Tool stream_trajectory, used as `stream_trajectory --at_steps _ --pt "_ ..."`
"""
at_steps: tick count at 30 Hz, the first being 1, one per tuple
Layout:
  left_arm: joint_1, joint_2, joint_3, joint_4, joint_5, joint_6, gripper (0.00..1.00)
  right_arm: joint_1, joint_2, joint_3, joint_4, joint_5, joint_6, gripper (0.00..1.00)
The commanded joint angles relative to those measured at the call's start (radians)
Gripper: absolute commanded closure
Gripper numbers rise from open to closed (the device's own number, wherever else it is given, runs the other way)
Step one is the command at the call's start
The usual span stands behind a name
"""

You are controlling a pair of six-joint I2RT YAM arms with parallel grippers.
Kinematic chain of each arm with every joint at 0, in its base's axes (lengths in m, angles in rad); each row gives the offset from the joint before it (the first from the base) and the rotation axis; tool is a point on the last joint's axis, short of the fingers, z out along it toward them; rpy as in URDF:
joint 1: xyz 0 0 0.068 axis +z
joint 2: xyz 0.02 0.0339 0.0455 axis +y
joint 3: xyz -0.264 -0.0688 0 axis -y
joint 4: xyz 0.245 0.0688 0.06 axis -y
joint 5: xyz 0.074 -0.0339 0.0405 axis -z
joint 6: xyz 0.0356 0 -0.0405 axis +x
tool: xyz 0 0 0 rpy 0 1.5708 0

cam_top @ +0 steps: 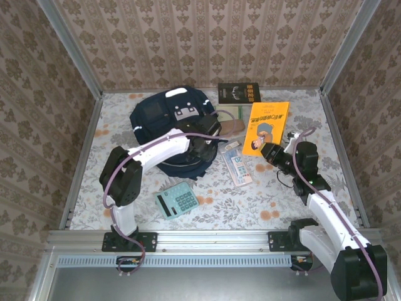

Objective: Pack the student bag

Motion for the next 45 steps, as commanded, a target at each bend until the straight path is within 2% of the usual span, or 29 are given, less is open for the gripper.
stream_trajectory --at_steps 1,6,10,11,13,14,21,24,29,33,37,42,45 --pt "-0.001 0.006 0.024 -0.085 -0.057 0.030 0.53 0.013 -0.031 0.027 0.055 -0.002 -0.028 1.00" --pt "-0.002 0.039 0.041 -0.124 -0.047 0.039 0.56 0.019 -0.025 0.032 0.052 -0.003 -0.025 1.00" --pt "-0.005 0.050 0.057 -0.144 -0.050 0.046 0.74 0.021 -0.027 0.032 0.051 -0.004 -0.025 1.00" --pt "-0.004 0.051 0.065 -0.149 -0.045 0.049 0.79 0.021 -0.027 0.032 0.051 -0.001 -0.024 1.00" --pt "-0.005 0.051 0.076 -0.161 -0.043 0.053 0.97 0.022 -0.024 0.030 0.053 -0.001 -0.024 1.00" --pt "-0.004 0.048 0.084 -0.166 -0.045 0.053 1.00 0.023 -0.023 0.030 0.055 -0.001 -0.024 1.00" --pt "-0.004 -0.018 0.191 -0.220 -0.083 0.054 1.00 0.056 -0.005 0.034 0.084 -0.028 -0.005 1.00" --pt "0.004 -0.043 0.257 -0.239 -0.084 0.060 1.00 0.110 -0.025 0.036 0.092 -0.018 0.015 1.00" --pt "0.040 -0.098 0.322 -0.209 -0.063 0.056 1.00 0.282 -0.030 0.005 0.153 0.128 0.071 1.00" --pt "0.092 -0.129 0.340 -0.170 0.036 0.041 1.00 0.462 0.007 -0.013 0.194 0.335 0.112 1.00" --pt "0.124 -0.149 0.345 -0.150 0.075 0.019 1.00 0.563 0.134 0.008 0.303 0.449 0.163 1.00" --pt "0.162 -0.186 0.353 -0.118 0.153 -0.005 1.00 0.647 0.396 0.134 0.428 0.473 0.225 1.00" --pt "0.161 -0.189 0.378 -0.132 0.159 -0.002 1.00 0.669 0.511 0.202 0.471 0.521 0.283 1.00"
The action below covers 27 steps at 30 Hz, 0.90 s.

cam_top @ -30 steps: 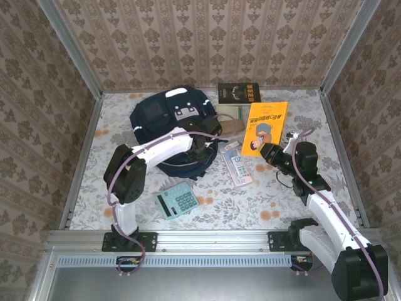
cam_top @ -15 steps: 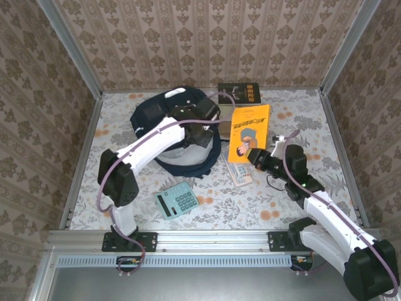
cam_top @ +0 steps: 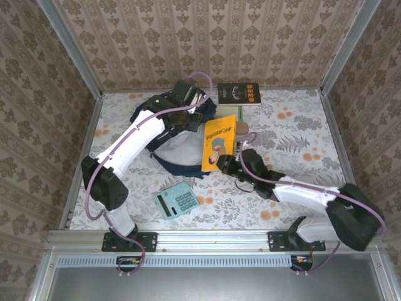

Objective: Pack the student bag

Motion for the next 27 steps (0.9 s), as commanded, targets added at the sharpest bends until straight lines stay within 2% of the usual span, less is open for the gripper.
stream_trajectory --at_steps 1,6,15,18,24,26,27 --pt "0.005 -0.075 0.075 0.048 0.052 -0.018 1.00 0.019 0.099 0.113 0.214 0.087 0.083 1.00" --pt "0.006 -0.087 0.077 0.055 0.067 -0.019 1.00 0.020 0.295 0.208 0.350 0.070 0.171 1.00" --pt "0.000 -0.117 0.051 0.069 0.069 -0.017 1.00 -0.002 0.635 0.415 0.714 0.025 0.400 1.00" --pt "-0.001 -0.119 0.042 0.080 0.076 -0.021 1.00 -0.001 0.670 0.480 0.692 0.056 0.382 1.00" --pt "-0.003 -0.110 0.039 0.084 0.085 -0.025 1.00 0.011 0.775 0.604 0.600 0.221 0.350 1.00" --pt "-0.003 -0.107 0.035 0.086 0.086 -0.026 1.00 0.011 0.826 0.666 0.565 0.222 0.362 1.00" --pt "-0.003 -0.108 0.034 0.087 0.087 -0.025 1.00 0.010 0.843 0.693 0.539 0.205 0.364 0.85"
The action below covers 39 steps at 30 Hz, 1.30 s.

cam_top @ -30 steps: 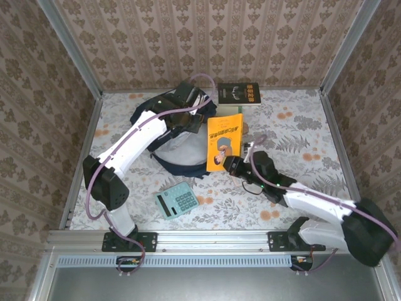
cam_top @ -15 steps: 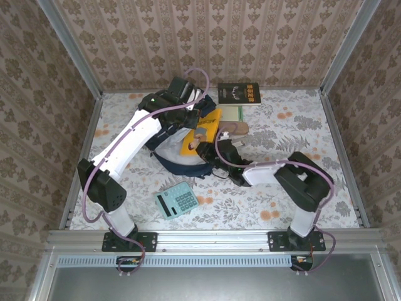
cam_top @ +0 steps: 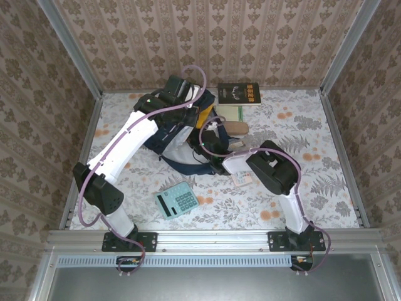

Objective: Pack the student bag

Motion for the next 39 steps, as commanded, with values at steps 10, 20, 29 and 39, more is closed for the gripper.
stream_trajectory --at_steps 10,20,29,39 --pt "-0.007 -0.049 -0.003 0.046 0.011 -0.012 1.00 -0.012 -0.184 0.012 -0.438 0.050 -0.216 0.17" --pt "-0.003 -0.049 -0.013 0.047 0.004 -0.012 1.00 -0.056 -0.216 0.034 -0.666 -0.038 -0.338 0.39" --pt "-0.003 -0.049 -0.011 0.050 0.017 -0.010 1.00 -0.054 -0.134 0.093 -0.745 -0.014 -0.313 0.48" --pt "-0.003 -0.045 -0.013 0.056 0.040 -0.015 1.00 -0.048 -0.006 0.277 -0.723 -0.128 -0.361 0.81"
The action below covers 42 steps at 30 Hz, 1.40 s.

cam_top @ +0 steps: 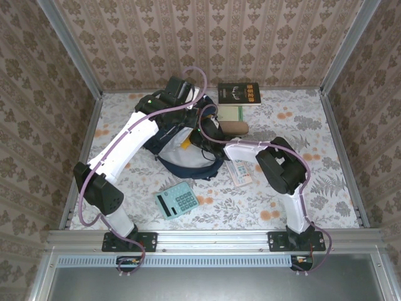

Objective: Pack the student bag

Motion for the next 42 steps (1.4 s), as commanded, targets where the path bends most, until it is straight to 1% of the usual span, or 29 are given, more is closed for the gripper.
stream_trajectory --at_steps 1,3,5,6,8,11,15,20,22,25,28,30,33,35,36,38,42 --pt "-0.004 -0.043 0.006 0.052 0.036 -0.016 1.00 0.007 0.058 0.097 0.019 -0.071 -0.022 0.83" --pt "-0.004 -0.043 0.006 0.053 0.043 -0.015 1.00 0.007 0.092 0.138 0.035 -0.107 -0.008 0.83" --pt "-0.006 -0.043 0.006 0.053 0.042 -0.015 1.00 0.007 0.114 0.170 0.039 -0.137 0.000 0.80" --pt "-0.006 -0.044 0.006 0.052 0.039 -0.013 1.00 0.007 0.117 0.177 0.040 -0.147 0.001 0.76" --pt "-0.006 -0.046 0.003 0.050 0.028 -0.011 1.00 0.007 0.099 0.153 0.043 -0.148 -0.003 0.63" --pt "0.000 -0.046 -0.001 0.050 0.006 -0.009 1.00 0.007 0.016 0.054 0.066 -0.117 -0.032 0.50" --pt "0.001 -0.047 -0.019 0.047 -0.040 -0.008 1.00 0.007 -0.145 -0.090 0.057 -0.071 -0.104 0.47" --pt "0.001 -0.040 -0.034 0.030 -0.138 -0.011 1.00 0.006 -0.361 -0.234 -0.033 0.004 -0.205 0.45" --pt "-0.001 -0.035 -0.034 0.012 -0.172 -0.024 1.00 -0.004 -0.441 -0.287 -0.081 0.055 -0.232 0.44" --pt "-0.004 -0.032 -0.047 -0.013 -0.216 -0.070 1.00 -0.033 -0.545 -0.371 -0.101 0.094 -0.263 0.45" --pt "-0.017 -0.051 -0.084 -0.036 -0.240 -0.135 1.00 -0.079 -0.629 -0.439 -0.113 0.105 -0.280 0.46" --pt "-0.031 -0.106 -0.195 0.049 -0.242 -0.162 1.00 -0.110 -0.662 -0.463 -0.129 0.115 -0.296 0.47" --pt "-0.042 -0.174 -0.371 0.208 -0.187 -0.190 1.00 -0.162 -0.674 -0.463 -0.165 0.117 -0.330 0.48" --pt "-0.051 -0.199 -0.457 0.287 -0.166 -0.197 1.00 -0.194 -0.664 -0.454 -0.178 0.118 -0.353 0.51" --pt "-0.057 -0.208 -0.497 0.325 -0.167 -0.195 1.00 -0.212 -0.655 -0.447 -0.177 0.118 -0.366 0.53" --pt "-0.072 -0.216 -0.556 0.382 -0.173 -0.188 1.00 -0.249 -0.631 -0.435 -0.168 0.114 -0.381 0.61" --pt "-0.098 -0.216 -0.641 0.465 -0.183 -0.161 1.00 -0.326 -0.533 -0.365 -0.154 0.071 -0.383 0.84"
